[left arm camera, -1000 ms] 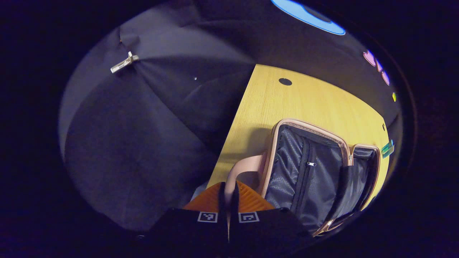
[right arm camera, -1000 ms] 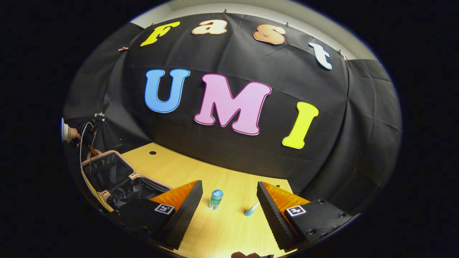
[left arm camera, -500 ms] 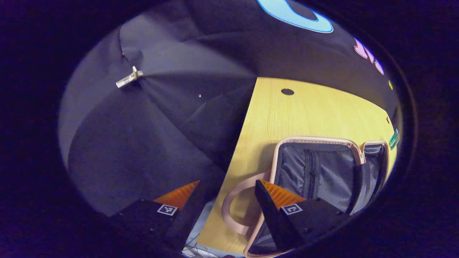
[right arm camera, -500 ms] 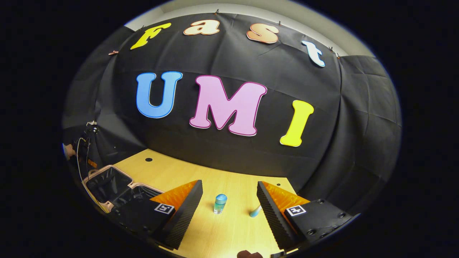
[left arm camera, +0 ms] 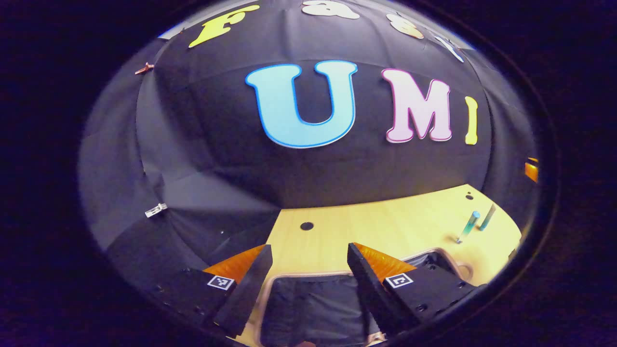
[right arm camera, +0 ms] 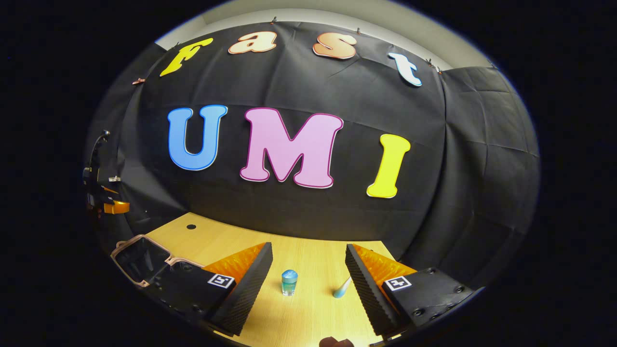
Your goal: First open the suitcase, pack the skin care products into it, and then close the suitcase.
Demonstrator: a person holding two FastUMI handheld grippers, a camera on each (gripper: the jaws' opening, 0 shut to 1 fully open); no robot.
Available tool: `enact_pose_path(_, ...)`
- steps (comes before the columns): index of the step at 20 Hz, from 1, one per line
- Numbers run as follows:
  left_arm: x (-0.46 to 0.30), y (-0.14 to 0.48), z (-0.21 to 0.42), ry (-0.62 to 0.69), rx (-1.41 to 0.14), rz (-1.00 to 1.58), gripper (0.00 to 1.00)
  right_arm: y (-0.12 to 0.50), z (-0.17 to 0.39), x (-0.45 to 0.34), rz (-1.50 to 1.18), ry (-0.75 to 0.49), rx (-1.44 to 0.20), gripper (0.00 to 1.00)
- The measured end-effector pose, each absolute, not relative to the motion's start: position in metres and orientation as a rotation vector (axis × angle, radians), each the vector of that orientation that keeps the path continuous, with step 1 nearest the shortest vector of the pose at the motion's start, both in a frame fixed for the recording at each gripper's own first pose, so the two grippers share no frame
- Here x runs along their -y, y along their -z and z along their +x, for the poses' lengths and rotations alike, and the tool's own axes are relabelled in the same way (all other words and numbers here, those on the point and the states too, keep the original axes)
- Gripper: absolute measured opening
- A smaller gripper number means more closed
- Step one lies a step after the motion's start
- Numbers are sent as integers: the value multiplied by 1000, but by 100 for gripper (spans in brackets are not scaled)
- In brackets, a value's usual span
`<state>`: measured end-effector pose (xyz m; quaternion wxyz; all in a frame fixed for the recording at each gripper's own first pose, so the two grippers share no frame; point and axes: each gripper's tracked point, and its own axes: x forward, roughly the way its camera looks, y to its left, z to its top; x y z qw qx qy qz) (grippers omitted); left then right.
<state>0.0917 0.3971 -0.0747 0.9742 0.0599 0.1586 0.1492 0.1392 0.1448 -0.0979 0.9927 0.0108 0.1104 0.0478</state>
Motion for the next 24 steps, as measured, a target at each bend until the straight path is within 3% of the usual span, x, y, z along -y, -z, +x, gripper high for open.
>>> enact_pose_path(6,-222,56,150,-43,-226,67,98,113,169,-112,-13,-106,-205,96)
enact_pose_path(14,-53,150,204,196,-378,9,98,175,201,-93,-28,-160,-283,96)
enact_pose_path(24,-10,290,279,193,-615,-5,96,289,226,-79,51,-228,-472,97)
